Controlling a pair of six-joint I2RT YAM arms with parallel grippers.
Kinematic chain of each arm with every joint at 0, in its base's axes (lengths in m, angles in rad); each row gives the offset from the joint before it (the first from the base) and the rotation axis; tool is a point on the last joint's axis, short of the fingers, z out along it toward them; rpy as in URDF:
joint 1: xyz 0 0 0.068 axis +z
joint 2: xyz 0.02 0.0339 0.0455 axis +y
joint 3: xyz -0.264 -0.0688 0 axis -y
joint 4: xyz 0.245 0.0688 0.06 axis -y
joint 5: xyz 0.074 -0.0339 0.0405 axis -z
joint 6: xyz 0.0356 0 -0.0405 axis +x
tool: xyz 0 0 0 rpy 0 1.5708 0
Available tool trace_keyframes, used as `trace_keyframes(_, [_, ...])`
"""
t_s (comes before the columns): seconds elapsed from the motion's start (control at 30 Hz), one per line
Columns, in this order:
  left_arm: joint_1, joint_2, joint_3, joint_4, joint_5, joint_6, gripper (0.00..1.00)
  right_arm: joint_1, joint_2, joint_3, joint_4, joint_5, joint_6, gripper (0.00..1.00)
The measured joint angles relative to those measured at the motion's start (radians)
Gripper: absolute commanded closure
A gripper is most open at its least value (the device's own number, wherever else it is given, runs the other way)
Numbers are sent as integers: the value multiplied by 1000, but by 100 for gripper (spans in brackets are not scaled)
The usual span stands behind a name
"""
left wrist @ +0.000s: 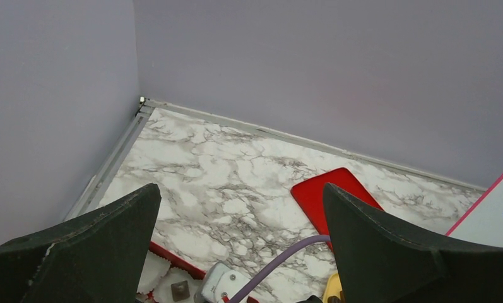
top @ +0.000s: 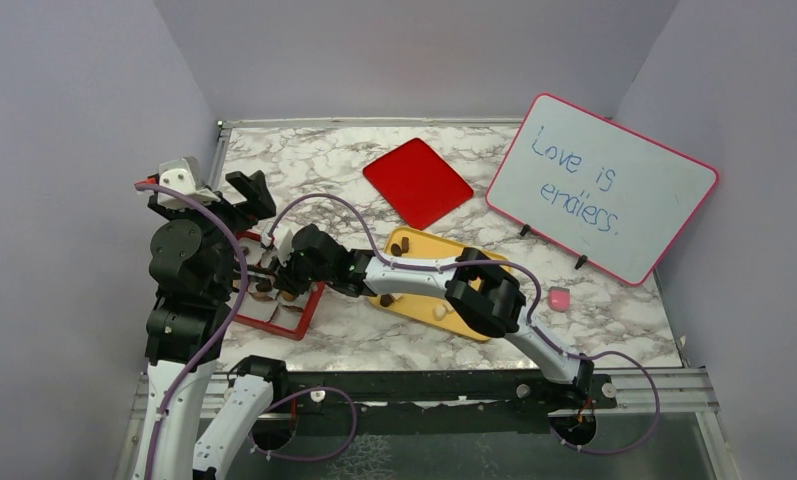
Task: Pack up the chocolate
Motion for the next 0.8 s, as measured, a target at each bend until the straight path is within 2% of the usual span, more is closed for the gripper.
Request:
trace_keyframes(0.53, [0, 26, -6, 0, -13, 13, 1, 0, -10, 0, -2, -1, 0, 66])
trace_keyframes(0.8, [0, 39, -6, -1, -12, 10, 1, 0, -160, -60, -1, 3, 1, 66])
